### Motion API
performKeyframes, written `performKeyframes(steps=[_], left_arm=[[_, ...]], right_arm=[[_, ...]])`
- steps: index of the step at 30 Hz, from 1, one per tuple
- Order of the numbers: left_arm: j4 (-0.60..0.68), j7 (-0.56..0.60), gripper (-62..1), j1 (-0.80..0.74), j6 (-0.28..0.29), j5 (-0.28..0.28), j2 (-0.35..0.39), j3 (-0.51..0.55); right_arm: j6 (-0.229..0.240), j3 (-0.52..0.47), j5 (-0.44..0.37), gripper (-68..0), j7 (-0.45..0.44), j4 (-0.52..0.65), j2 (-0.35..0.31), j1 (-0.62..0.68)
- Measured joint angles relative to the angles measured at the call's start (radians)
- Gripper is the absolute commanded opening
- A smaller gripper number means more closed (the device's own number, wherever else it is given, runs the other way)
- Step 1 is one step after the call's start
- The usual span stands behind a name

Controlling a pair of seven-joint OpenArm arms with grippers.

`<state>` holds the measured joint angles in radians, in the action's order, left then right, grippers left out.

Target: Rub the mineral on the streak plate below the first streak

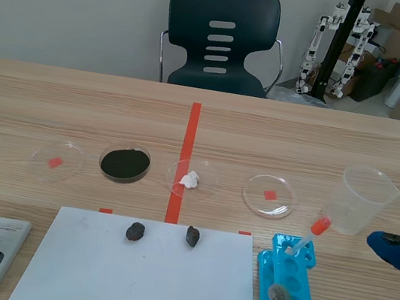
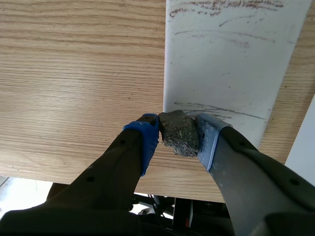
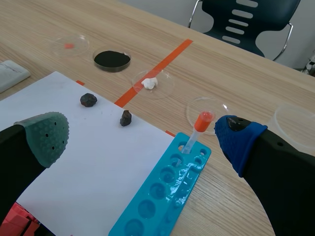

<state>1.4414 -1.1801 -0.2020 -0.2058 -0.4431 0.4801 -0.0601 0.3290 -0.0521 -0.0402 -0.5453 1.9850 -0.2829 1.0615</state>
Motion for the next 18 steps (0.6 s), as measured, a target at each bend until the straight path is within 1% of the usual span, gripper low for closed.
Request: performKeyframes(steps=[3,4,5,6,7,10,12,13,16,18], left_arm=[[-0.010,0.012,-52.4,0.000,0.031,-0.079,0.021,0.010],[-0.013,0.017,-52.4,0.000,0.053,-0.109,0.026,0.015],[-0.015,0.018,-52.4,0.000,0.063,-0.137,0.027,0.016],[-0.015,0.018,-52.4,0.000,0.074,-0.143,0.027,0.015],[-0.016,0.025,-52.4,-0.001,0.083,-0.175,0.027,0.014],[-0.016,0.025,-52.4,0.000,0.097,-0.198,0.027,0.015],[-0.018,0.025,-52.4,-0.001,0.131,-0.256,0.027,0.014],[-0.018,0.025,-52.4,-0.002,0.131,-0.275,0.021,0.011],[-0.018,0.029,-52.4,-0.003,0.140,-0.283,0.022,0.011],[-0.018,0.029,-52.4,-0.003,0.140,-0.271,0.021,0.011]], right_arm=[[0.000,0.000,0.000,-5.2,0.000,0.000,0.000,0.000],[0.000,0.000,0.000,-5.2,0.000,0.000,0.000,0.000],[0.000,0.000,0.000,-5.2,0.000,0.000,0.000,0.000],[0.000,0.000,0.000,-5.2,0.000,0.000,0.000,0.000],[0.000,0.000,0.000,-5.2,0.000,0.000,0.000,0.000],[0.000,0.000,0.000,-5.2,-0.001,0.000,0.000,0.000],[0.000,0.000,0.000,-5.2,-0.003,0.000,0.000,0.000],[0.000,0.000,0.000,-5.2,-0.003,0.000,0.000,0.000],[0.000,0.000,0.000,-5.2,-0.003,0.000,0.000,0.000],[0.000,0.000,0.000,-5.2,-0.003,0.000,0.000,0.000]])
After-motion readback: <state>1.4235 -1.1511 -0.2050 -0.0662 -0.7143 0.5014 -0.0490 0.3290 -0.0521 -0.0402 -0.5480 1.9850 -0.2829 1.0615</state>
